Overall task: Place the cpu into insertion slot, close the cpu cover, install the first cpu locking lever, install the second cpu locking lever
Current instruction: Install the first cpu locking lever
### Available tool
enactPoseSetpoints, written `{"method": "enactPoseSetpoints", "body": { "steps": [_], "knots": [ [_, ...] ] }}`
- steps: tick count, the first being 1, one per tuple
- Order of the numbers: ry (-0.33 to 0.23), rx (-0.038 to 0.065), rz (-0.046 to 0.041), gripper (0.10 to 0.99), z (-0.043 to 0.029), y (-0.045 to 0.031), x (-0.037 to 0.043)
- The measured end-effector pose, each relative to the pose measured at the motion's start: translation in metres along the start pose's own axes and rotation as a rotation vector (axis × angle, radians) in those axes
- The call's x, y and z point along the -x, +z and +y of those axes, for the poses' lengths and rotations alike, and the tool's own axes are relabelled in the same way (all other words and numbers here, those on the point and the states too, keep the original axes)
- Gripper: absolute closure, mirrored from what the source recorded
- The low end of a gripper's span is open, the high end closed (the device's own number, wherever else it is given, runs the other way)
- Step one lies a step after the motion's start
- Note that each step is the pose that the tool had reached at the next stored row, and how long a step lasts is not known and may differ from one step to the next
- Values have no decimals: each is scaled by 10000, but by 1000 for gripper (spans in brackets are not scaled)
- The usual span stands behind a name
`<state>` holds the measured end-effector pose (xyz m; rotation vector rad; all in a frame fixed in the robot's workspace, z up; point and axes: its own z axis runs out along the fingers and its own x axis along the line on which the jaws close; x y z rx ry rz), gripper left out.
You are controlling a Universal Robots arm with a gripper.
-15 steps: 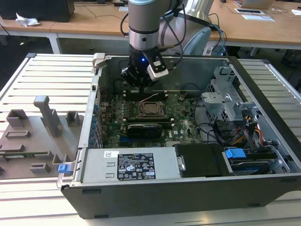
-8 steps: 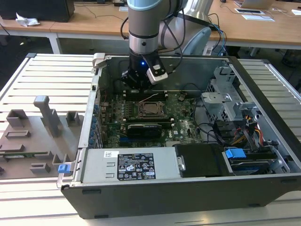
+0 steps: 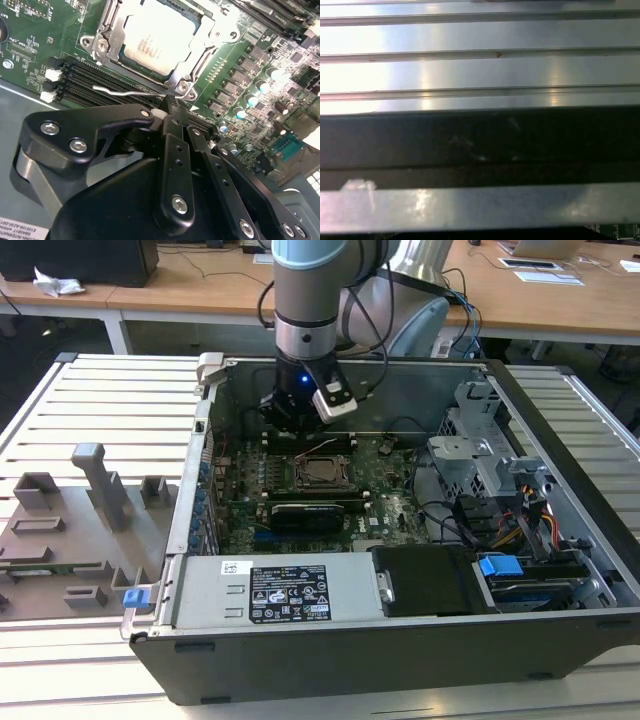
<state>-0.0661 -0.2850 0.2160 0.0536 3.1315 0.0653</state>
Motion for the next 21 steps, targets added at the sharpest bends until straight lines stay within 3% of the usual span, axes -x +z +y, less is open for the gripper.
{"method": "enactPoseSetpoints", "body": {
  "steps": [13, 16, 21],
  "knots": [
    [0, 1, 3, 980, 36, 49, 188],
    [-1, 0, 12, 980, 39, 64, 302],
    [2, -1, 25, 980, 43, 83, 417]
  ]
}}
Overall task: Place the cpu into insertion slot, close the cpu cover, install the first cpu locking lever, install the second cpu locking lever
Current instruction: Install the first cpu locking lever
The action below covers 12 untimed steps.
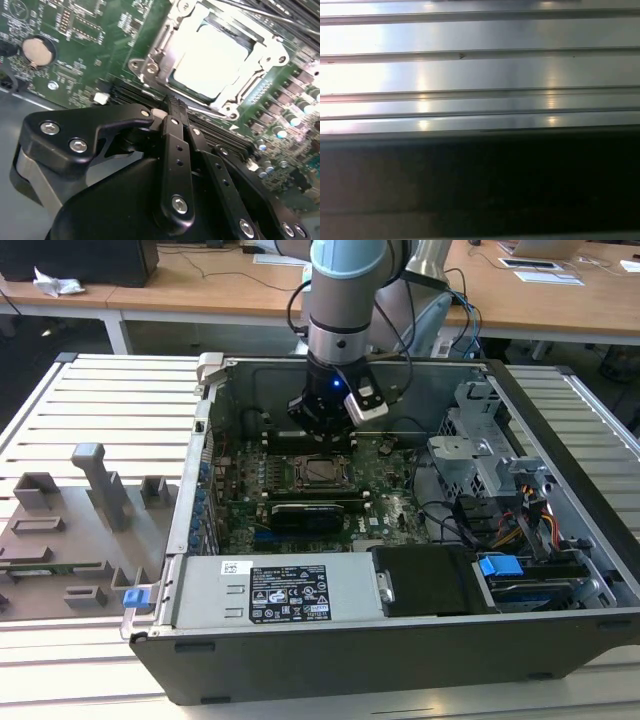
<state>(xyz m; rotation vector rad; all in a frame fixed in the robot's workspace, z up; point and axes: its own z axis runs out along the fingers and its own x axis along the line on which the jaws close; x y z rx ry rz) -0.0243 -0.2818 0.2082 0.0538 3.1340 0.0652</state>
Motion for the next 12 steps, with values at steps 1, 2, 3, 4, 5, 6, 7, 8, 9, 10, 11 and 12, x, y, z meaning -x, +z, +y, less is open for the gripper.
{"method": "enactPoseSetpoints", "body": {
  "steps": [1, 2, 3, 4, 5, 6, 7, 8, 9, 10, 11, 12],
  "knots": [
    [0, 1, 2, 980, 0, 5, 14],
    [0, 1, 6, 980, 1, 11, 30],
    [0, 0, 15, 980, 1, 22, 56],
    [-1, 0, 19, 980, 1, 27, 68],
    [1, -1, 25, 980, 1, 35, 77],
    [1, -1, 27, 980, 1, 42, 83],
    [0, -1, 27, 980, 1, 49, 85],
    [3, -1, 29, 980, 0, 55, 85],
    [1, -1, 30, 980, -2, 57, 86],
    [-1, -1, 30, 980, -6, 59, 86],
    [-1, 0, 29, 980, -11, 59, 86],
    [1, 1, 28, 980, -13, 59, 86]
  ]
}}
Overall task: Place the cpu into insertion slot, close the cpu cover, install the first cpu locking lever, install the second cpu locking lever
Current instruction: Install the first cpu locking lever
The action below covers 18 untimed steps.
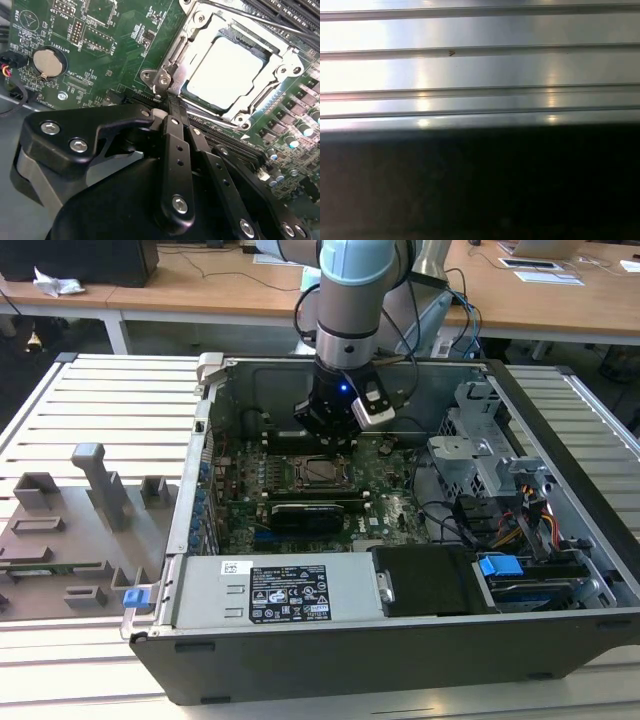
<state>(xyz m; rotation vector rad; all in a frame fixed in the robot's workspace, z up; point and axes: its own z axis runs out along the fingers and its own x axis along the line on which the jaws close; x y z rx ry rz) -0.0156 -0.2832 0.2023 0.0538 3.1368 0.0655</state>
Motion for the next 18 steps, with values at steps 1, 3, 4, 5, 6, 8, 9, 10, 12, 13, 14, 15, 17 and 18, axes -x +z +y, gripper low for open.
{"method": "enactPoseSetpoints", "body": {
  "steps": [1, 3, 4, 5, 6, 8, 9, 10, 12, 13, 14, 15, 17, 18],
  "knots": [
    [1, -4, -5, 980, -2, -5, -1],
    [-3, 3, -33, 980, -6, -32, -2],
    [-1, -2, -29, 980, -21, -29, -2],
    [-2, -4, -27, 980, -32, -24, -1],
    [0, -2, -3, 980, -40, 2, 0],
    [2, -6, 45, 980, -41, 34, 27],
    [2, -4, 43, 980, -39, 23, 28],
    [1, 8, 28, 980, -37, -3, 29],
    [-1, 4, 19, 980, -34, -93, 28],
    [1, 3, 7, 980, -35, -113, 26],
    [-1, 3, -3, 980, -40, -122, 25],
    [-3, 2, -7, 980, -48, -124, 23],
    [0, -12, -8, 980, -115, -127, 13],
    [0, -17, -9, 980, -142, -128, 9]
  ]
}}
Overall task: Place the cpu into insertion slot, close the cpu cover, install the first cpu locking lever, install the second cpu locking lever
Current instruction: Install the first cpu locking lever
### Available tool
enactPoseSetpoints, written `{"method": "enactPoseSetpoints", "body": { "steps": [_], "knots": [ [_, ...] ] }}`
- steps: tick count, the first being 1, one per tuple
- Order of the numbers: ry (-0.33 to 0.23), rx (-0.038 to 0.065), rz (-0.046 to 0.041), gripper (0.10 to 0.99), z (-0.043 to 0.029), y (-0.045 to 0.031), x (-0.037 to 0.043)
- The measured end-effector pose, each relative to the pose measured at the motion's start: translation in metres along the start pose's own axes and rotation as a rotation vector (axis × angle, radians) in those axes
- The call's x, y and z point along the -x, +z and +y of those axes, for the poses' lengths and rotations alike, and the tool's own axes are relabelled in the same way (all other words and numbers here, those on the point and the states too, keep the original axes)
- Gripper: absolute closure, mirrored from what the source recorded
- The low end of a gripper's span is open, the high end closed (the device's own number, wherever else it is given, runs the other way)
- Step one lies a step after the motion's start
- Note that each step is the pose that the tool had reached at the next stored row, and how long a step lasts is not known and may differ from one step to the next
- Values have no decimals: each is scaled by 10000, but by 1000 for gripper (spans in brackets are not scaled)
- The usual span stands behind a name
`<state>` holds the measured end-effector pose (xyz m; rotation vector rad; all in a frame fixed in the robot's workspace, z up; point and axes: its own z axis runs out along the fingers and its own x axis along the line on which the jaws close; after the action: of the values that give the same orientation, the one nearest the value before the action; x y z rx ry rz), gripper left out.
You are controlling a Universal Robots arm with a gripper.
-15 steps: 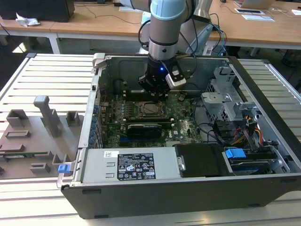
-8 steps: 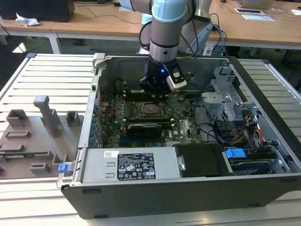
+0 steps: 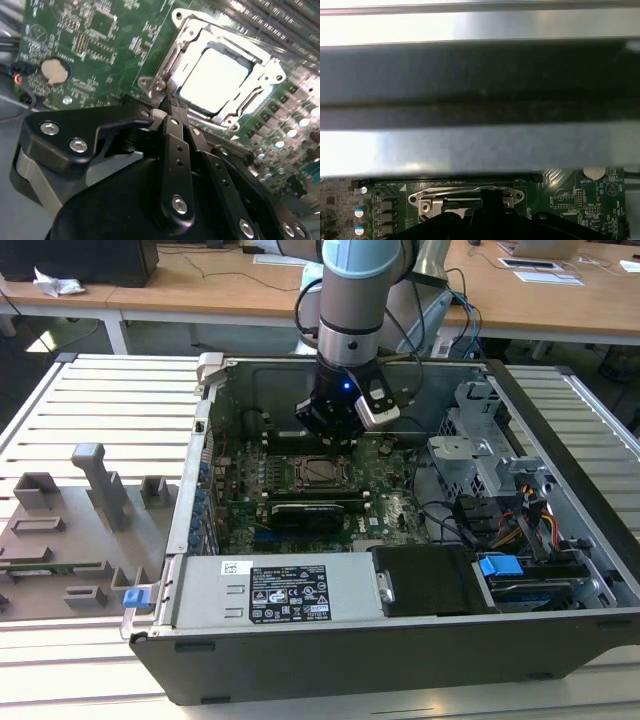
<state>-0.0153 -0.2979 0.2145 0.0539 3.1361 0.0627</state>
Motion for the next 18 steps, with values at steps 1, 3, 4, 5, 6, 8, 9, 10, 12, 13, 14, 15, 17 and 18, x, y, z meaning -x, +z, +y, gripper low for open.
{"method": "enactPoseSetpoints", "body": {
  "steps": [1, 3, 4, 5, 6, 8, 9, 10, 12, 13, 14, 15, 17, 18],
  "knots": [
    [0, -5, 0, 980, -53, -2, -7],
    [-2, -35, -2, 980, -139, -5, -18],
    [-1, -57, -2, 980, -162, -7, -23],
    [-1, -114, -4, 980, -199, -8, -28],
    [-2, -181, -7, 980, -233, -9, -33],
    [-2, -248, -9, 980, -249, -9, -34],
    [-1, -255, -9, 980, -249, -11, -34],
    [-3, -275, -9, 980, -249, -30, -33],
    [-3, -311, -11, 980, -246, -101, -33],
    [-2, -325, -11, 980, -246, -119, -33],
    [-3, -340, -11, 980, -245, -137, -33],
    [-3, -355, -11, 980, -244, -156, -33],
    [-3, -394, -14, 980, -242, -204, -33],
    [-3, -410, -14, 980, -241, -223, -33]
  ]
}}
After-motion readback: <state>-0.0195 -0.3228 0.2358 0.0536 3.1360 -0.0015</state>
